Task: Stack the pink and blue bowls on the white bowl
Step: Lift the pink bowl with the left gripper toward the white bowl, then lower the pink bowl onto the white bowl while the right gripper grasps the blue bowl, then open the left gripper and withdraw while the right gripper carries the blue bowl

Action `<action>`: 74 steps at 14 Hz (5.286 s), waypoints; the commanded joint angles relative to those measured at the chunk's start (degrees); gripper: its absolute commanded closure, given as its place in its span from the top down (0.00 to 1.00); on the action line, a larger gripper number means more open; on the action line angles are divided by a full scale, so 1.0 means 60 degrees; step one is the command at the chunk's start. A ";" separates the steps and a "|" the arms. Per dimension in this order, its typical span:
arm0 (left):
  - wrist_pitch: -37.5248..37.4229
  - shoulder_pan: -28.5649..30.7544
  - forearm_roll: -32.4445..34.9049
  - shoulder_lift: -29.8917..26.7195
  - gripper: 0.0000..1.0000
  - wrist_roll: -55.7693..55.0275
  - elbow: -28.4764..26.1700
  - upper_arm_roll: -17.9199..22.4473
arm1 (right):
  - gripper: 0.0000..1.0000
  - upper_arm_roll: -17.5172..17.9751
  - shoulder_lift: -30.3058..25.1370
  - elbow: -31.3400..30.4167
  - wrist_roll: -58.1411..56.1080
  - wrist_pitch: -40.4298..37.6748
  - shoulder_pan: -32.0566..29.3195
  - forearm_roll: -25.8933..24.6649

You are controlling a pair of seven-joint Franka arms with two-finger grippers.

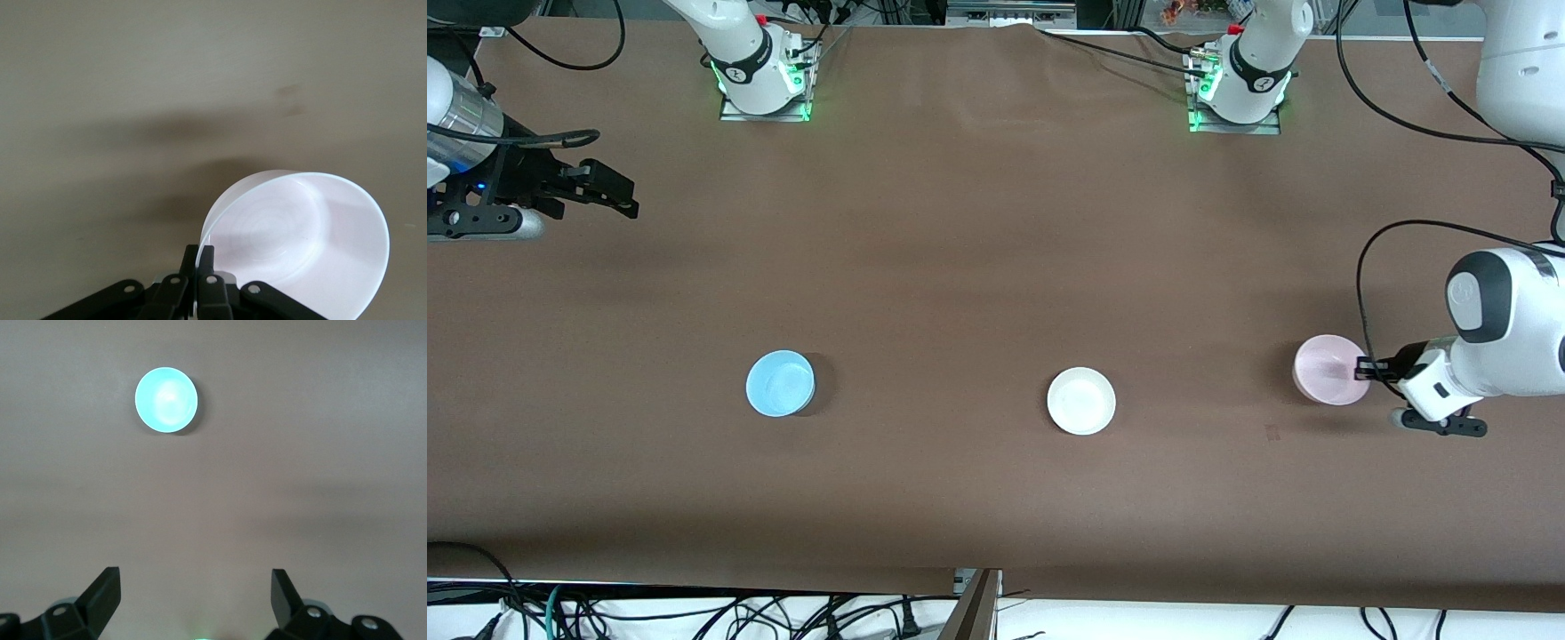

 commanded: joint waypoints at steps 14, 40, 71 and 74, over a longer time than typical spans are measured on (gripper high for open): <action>0.1262 -0.4371 -0.0143 0.2359 0.00 -0.7017 0.3333 -0.0877 | 1.00 -0.0011 0.1297 0.0148 0.0036 -0.0064 0.0558 -0.0030; 0.1237 -0.4956 -0.0697 0.2682 0.00 -0.7091 0.2571 -0.0950 | 0.93 -0.0084 0.5985 -0.0615 -0.0272 0.7494 0.0456 0.0145; -0.6424 -0.1826 0.0238 -0.3177 1.00 -0.5363 0.2688 -0.0613 | 0.00 0.0033 0.5590 0.2257 0.8135 0.4722 0.4601 0.2221; -0.6483 -0.1661 0.0602 -0.3133 1.00 -0.5422 0.2674 -0.0264 | 0.00 0.0092 0.6203 0.2972 0.8268 0.5252 0.4894 0.3482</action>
